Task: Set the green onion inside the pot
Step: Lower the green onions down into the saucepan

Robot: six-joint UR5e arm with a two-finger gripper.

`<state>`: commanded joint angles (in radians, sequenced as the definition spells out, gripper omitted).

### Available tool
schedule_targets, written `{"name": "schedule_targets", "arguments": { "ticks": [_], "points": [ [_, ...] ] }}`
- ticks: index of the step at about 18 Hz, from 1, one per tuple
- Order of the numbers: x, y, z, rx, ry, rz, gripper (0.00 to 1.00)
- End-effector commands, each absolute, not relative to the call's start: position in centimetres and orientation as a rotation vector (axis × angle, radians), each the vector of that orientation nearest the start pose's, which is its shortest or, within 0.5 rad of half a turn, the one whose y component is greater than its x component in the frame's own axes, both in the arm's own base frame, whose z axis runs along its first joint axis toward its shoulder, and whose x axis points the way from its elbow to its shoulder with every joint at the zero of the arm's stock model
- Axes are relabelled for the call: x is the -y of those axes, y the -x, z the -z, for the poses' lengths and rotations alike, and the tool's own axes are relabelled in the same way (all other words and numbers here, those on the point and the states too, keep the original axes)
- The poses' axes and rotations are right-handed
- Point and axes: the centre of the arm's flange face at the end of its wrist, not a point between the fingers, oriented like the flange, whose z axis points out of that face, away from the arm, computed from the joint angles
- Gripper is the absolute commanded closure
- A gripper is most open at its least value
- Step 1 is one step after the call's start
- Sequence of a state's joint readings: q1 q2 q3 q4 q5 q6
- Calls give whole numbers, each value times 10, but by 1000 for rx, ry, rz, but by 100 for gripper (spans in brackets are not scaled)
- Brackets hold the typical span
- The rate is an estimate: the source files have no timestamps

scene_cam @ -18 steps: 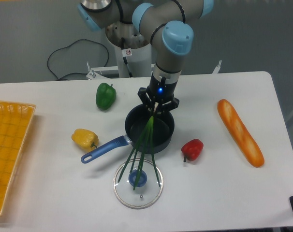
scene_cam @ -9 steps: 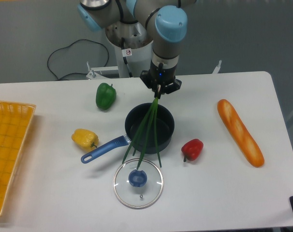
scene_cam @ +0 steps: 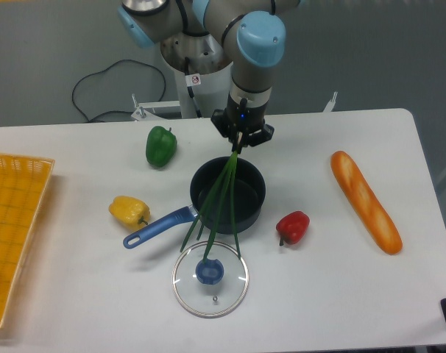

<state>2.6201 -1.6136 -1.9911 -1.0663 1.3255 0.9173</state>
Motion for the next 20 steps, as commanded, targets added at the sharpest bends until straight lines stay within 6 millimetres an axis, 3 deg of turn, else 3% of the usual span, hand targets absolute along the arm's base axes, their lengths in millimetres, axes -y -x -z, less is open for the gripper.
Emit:
{"name": "schedule_targets", "arguments": {
  "ticks": [5, 8, 15, 20],
  "points": [
    [-386, 345, -278, 16, 2857, 232, 84],
    [-390, 351, -266, -28, 2820, 259, 84],
    [-394, 356, -259, -63, 2815, 260, 84],
    [-393, 352, -256, -96, 2817, 265, 78]
  ]
}}
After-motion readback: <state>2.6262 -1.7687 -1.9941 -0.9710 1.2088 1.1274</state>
